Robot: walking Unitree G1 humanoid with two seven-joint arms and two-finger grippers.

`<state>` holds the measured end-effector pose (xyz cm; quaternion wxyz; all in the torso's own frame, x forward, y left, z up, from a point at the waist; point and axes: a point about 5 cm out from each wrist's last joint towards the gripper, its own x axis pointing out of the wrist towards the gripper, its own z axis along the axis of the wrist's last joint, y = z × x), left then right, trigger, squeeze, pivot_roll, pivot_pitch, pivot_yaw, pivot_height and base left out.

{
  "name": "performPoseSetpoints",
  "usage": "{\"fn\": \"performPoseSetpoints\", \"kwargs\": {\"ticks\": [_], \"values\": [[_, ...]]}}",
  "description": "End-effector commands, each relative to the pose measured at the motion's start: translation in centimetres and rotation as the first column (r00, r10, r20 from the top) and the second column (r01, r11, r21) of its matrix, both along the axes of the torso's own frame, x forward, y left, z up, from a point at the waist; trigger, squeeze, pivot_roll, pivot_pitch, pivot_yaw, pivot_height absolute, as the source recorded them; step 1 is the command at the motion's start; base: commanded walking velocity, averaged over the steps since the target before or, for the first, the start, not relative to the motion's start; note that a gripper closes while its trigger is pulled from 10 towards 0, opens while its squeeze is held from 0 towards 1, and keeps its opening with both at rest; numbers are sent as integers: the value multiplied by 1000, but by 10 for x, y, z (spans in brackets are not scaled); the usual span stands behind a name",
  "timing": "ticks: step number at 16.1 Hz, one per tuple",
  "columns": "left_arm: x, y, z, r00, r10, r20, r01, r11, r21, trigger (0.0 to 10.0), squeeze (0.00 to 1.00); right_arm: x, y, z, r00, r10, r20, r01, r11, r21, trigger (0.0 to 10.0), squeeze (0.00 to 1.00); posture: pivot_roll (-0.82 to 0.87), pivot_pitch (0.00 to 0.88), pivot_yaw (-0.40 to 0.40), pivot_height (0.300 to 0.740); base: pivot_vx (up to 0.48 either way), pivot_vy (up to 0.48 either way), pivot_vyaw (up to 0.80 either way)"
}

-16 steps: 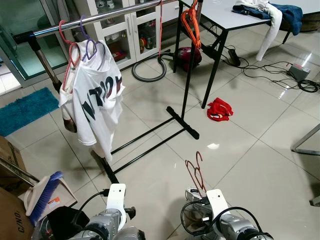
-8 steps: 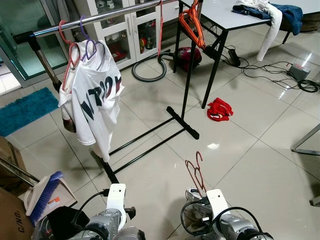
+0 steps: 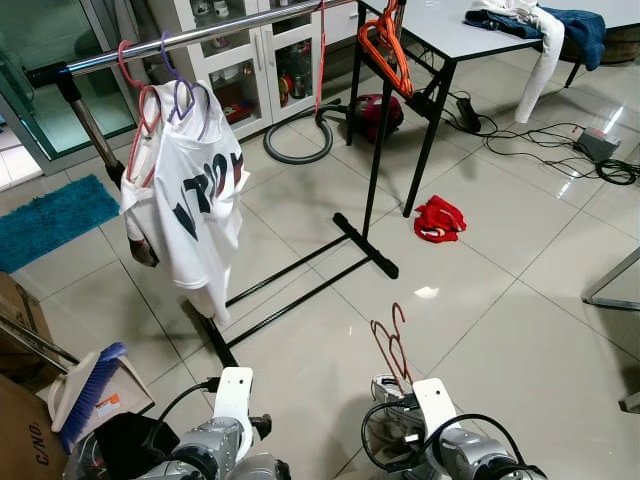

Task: Hang hanger

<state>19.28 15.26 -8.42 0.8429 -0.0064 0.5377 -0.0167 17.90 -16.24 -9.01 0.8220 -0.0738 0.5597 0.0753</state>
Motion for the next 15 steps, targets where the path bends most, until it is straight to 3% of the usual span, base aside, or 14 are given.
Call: {"fn": "performPoseSetpoints", "kwargs": {"ticks": [1, 15], "values": [[-3, 3, -2, 1000, -7, -6, 7, 1000, 7, 10000, 0, -3, -2, -1, 1000, 1, -5, -1, 1000, -5, 10000, 0, -97, 0, 38, 740, 0, 0, 0], [-6, 2, -3, 1000, -20, -17, 21, 1000, 16, 10000, 0, -5, -3, -2, 1000, 2, -9, -2, 1000, -7, 10000, 0, -106, 0, 45, 740, 0, 0, 0]]}}
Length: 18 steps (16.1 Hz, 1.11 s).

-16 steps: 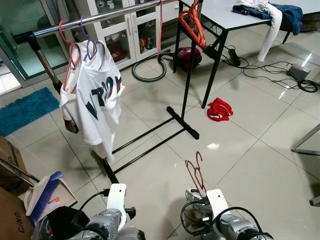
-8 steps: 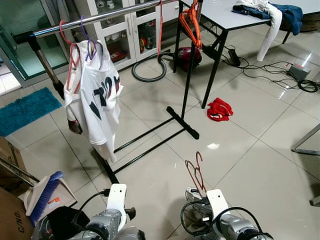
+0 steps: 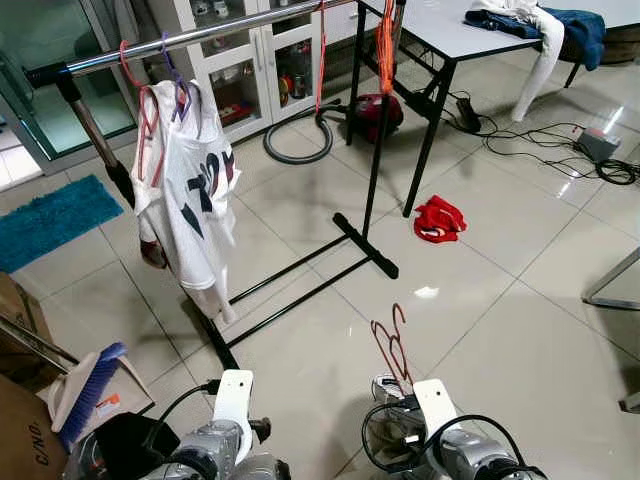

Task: Hang hanger

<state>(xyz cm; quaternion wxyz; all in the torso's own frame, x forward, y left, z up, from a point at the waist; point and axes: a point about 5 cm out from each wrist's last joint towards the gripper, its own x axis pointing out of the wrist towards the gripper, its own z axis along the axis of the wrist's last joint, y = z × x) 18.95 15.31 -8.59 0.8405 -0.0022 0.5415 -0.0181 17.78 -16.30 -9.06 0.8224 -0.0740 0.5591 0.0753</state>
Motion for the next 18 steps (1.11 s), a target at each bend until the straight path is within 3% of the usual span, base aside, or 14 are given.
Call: {"fn": "performPoseSetpoints", "kwargs": {"ticks": [1, 18], "values": [[-3, 2, -1, 1000, -13, -8, 13, 1000, 10, 10000, 0, -4, -2, -2, 1000, 1, -10, -1, 1000, -7, 10000, 0, -106, 0, 45, 740, 0, 0, 0], [-3, 1, -1, 999, -38, -9, 38, 999, 17, 10000, 0, -5, -3, -2, 1000, -3, -12, 3, 1000, -6, 10000, 0, -109, 0, 49, 740, 0, 0, 0]]}}
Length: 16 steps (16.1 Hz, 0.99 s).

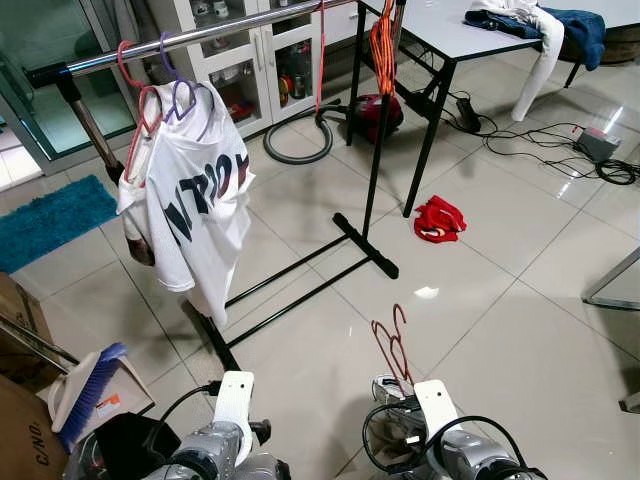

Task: Hang hanger

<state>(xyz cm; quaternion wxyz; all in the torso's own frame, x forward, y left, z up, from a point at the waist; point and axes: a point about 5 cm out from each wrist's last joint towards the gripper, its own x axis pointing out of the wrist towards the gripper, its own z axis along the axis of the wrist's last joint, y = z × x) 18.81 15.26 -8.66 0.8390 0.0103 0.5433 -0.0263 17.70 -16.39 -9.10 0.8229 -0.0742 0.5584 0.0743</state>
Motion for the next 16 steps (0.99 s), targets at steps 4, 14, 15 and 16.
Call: {"fn": "performPoseSetpoints", "kwargs": {"ticks": [4, 14, 15, 16], "values": [[-1, 1, 0, 1000, -23, -2, 23, 1000, 8, 10000, 0, -4, -2, -1, 1000, 2, -12, -2, 1000, -6, 10000, 0, -113, 0, 51, 740, 0, 0, 0], [-2, -1, -1, 999, 41, -3, -41, 999, -18, 10000, 0, -3, -3, -1, 1000, 0, -10, 0, 1000, -10, 10000, 0, -119, 0, 46, 740, 0, 0, 0], [-1, 0, -1, 1000, 17, -2, -17, 1000, -12, 10000, 0, -3, -3, -1, 1000, 0, -10, 0, 1000, -10, 10000, 0, -116, 0, 47, 740, 0, 0, 0], [-1, 0, 0, 1000, 10, -1, -10, 1000, -10, 10000, 0, -3, -3, -1, 1000, -1, -9, 1, 1000, -9, 10000, 0, -115, 0, 49, 740, 0, 0, 0]]}}
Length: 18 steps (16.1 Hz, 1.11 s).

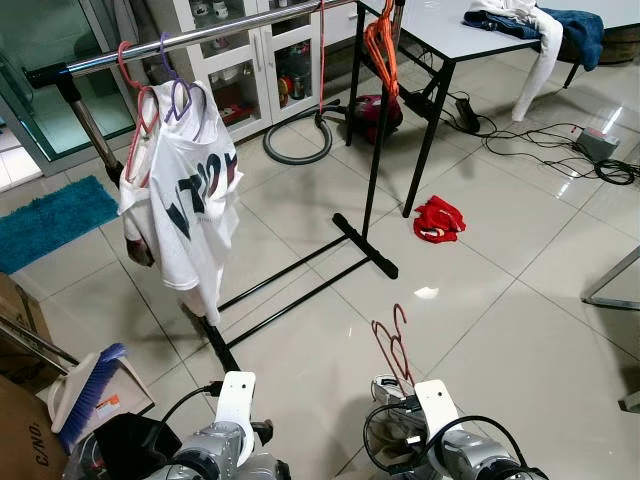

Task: Hang hanger

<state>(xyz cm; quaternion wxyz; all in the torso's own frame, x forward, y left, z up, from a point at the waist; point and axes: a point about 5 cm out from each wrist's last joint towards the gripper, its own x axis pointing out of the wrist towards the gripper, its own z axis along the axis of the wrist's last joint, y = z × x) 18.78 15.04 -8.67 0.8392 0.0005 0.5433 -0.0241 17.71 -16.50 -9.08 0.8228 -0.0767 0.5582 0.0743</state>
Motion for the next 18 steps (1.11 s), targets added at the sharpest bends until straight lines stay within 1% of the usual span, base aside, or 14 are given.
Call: {"fn": "performPoseSetpoints", "kwargs": {"ticks": [1, 7, 8, 9, 12, 15, 18], "values": [[-1, 2, 0, 1000, -1, -1, 1, 1000, 2, 10000, 0, -3, -2, -1, 1000, -5, -10, 5, 1000, -4, 10000, 0, -113, 0, 48, 740, 0, 0, 0], [-2, 2, -1, 1000, 15, -2, -15, 1000, 0, 10000, 0, -4, -1, -2, 1000, -3, -11, 3, 1000, -4, 10000, 0, -110, 0, 41, 740, 0, 0, 0], [-3, 2, -1, 1000, 18, -4, -18, 1000, -1, 10000, 0, -5, -2, -2, 999, -53, -6, 53, 999, 6, 10000, 0, -108, 0, 40, 740, 0, 0, 0], [-4, 2, -2, 999, 33, -6, -33, 999, -11, 10000, 0, -6, -2, -3, 997, -80, -5, 80, 997, 13, 10000, 0, -107, 0, 42, 740, 0, 0, 0], [-6, 0, -3, 996, 84, -11, -85, 996, -36, 10000, 0, -7, -2, -3, 998, -69, -8, 69, 998, 12, 10000, 0, -114, 0, 46, 740, 0, 0, 0], [-6, -3, -3, 997, 68, -19, -69, 996, -51, 10000, 0, -7, -4, -3, 998, -61, -11, 61, 998, 11, 10000, 0, -117, 0, 36, 740, 0, 0, 0], [-6, -3, -3, 997, 80, -14, -81, 996, -42, 10000, 0, -7, -5, -3, 998, -54, -13, 54, 999, 0, 10000, 0, -106, 0, 32, 740, 0, 0, 0]]}}
